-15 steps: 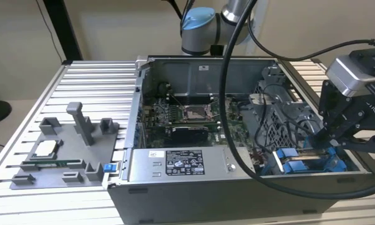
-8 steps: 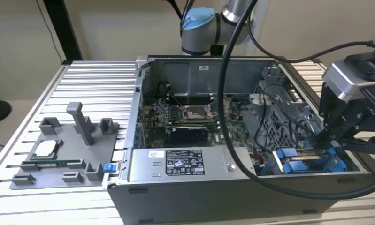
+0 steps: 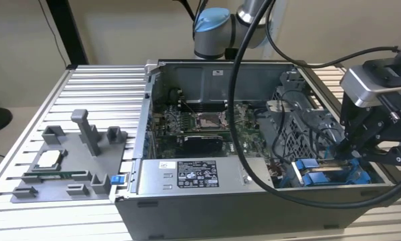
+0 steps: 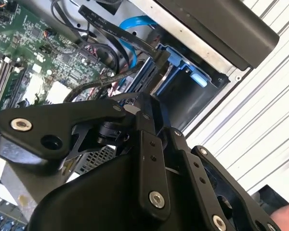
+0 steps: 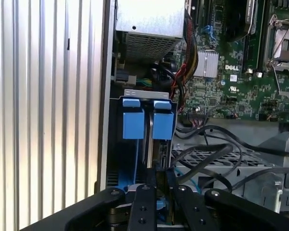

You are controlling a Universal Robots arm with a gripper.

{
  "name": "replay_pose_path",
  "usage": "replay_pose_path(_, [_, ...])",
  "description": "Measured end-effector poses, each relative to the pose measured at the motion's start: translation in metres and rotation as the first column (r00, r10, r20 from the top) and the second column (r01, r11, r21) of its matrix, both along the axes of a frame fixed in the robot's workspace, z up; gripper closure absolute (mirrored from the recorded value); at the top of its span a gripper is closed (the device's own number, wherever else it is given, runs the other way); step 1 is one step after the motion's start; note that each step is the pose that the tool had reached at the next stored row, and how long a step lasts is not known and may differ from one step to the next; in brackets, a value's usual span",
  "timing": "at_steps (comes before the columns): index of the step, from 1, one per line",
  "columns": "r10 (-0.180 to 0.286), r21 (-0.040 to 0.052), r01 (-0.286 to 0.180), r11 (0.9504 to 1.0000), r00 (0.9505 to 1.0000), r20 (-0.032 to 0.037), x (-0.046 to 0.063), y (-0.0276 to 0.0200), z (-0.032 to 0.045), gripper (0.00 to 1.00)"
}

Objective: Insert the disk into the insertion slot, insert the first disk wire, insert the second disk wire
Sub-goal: 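Insert the first disk wire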

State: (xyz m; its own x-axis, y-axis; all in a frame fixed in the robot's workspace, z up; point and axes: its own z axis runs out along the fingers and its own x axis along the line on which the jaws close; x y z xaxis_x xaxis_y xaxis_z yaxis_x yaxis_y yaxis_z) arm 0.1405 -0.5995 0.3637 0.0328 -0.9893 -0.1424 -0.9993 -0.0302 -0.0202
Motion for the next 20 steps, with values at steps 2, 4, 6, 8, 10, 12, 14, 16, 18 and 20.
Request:
replay_pose_path(2, [-0.006,-0.0001,0.006,1.0,1.0,0.0007,0.0,0.0016,-0.0008,1.0])
replay_pose_path(4, [-0.013,0.0,0.013,0.9999,0.9999,0.0014,0.0,0.0031,-0.0016,1.0])
replay_pose_path(6, [-0.019,-0.0001,0.019,0.9998,0.9998,0.0024,0.0,0.0048,-0.0023,1.0])
replay_pose_path(8, [-0.025,0.0,0.025,0.9997,0.9997,0.0033,0.0,0.0064,-0.0028,1.0])
replay_pose_path(10, [-0.03,0.0002,0.03,0.9995,0.9995,0.0046,0.0,0.0078,-0.0032,1.0])
replay_pose_path(12, [-0.031,0.0002,0.031,0.9995,0.9995,0.0048,0.0,0.0078,-0.0032,1.0])
replay_pose_path(14, [-0.031,0.0001,0.031,0.9995,0.9995,0.0054,0.0,0.0078,-0.0031,1.0])
replay_pose_path(16, [-0.031,0.0002,0.031,0.9995,0.9995,0.0055,0.0,0.0078,-0.0031,1.0])
replay_pose_path(18, [-0.031,0.0001,0.031,0.9995,0.9995,0.0055,0.0,0.0078,-0.0031,1.0])
replay_pose_path(20, [-0.031,0.0002,0.031,0.9995,0.9995,0.0056,0.0,0.0078,-0.0032,1.0])
